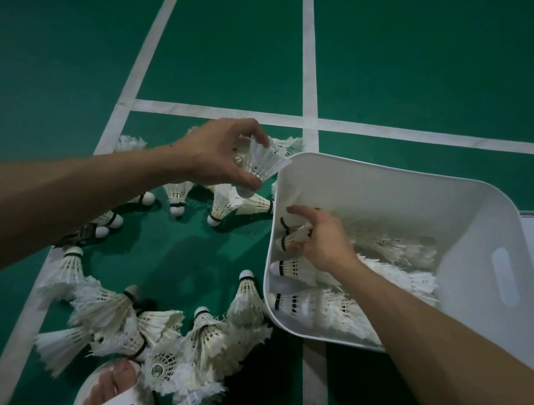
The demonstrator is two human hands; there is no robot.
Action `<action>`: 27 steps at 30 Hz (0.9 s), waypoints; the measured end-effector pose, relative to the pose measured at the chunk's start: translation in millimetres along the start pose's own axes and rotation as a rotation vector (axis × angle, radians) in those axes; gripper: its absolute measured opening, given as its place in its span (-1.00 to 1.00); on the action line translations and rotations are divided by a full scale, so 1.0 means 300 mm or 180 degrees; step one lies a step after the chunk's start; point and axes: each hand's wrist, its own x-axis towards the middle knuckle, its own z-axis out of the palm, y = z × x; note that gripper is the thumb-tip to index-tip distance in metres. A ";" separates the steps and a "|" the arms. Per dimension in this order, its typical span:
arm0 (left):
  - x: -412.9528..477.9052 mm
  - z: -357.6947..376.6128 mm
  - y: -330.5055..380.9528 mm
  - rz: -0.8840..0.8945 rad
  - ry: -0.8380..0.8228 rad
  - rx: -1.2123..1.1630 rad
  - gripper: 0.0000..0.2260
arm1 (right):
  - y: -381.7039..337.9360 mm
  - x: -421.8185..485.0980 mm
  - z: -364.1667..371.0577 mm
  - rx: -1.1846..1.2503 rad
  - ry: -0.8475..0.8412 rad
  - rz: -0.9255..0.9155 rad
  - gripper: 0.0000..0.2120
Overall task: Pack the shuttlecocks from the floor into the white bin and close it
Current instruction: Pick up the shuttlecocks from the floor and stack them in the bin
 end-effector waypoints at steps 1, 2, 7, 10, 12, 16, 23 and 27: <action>-0.001 0.003 0.001 0.0005 -0.0009 0.0013 -0.44 | 0.000 0.001 -0.008 -0.0023 -0.0001 -0.0051 -0.32; -0.002 0.005 0.002 0.0013 -0.0013 0.0029 -0.45 | 0.001 0.003 -0.019 -0.0053 0.0019 -0.0111 -0.29; 0.004 0.006 0.017 0.0008 -0.0044 0.0014 -0.46 | 0.005 -0.012 -0.064 0.0048 0.0066 -0.0137 -0.18; 0.008 -0.003 0.032 0.0036 -0.0020 0.0024 -0.44 | 0.002 -0.024 -0.095 0.0016 0.0053 -0.0113 -0.24; 0.012 -0.008 0.038 0.0038 0.0000 0.0049 -0.43 | 0.005 -0.032 -0.116 0.0069 0.0094 -0.0101 -0.32; 0.013 -0.009 0.056 0.0069 0.0000 0.0086 -0.43 | -0.007 -0.059 -0.170 0.0285 0.0143 -0.0031 -0.47; 0.017 0.001 0.074 0.0135 0.0012 0.0132 -0.43 | -0.011 -0.055 -0.281 0.0854 0.0571 -0.0070 -0.59; 0.009 0.005 0.062 0.0124 -0.0018 0.0172 -0.44 | -0.030 -0.031 -0.222 0.0630 0.0840 0.0006 -0.59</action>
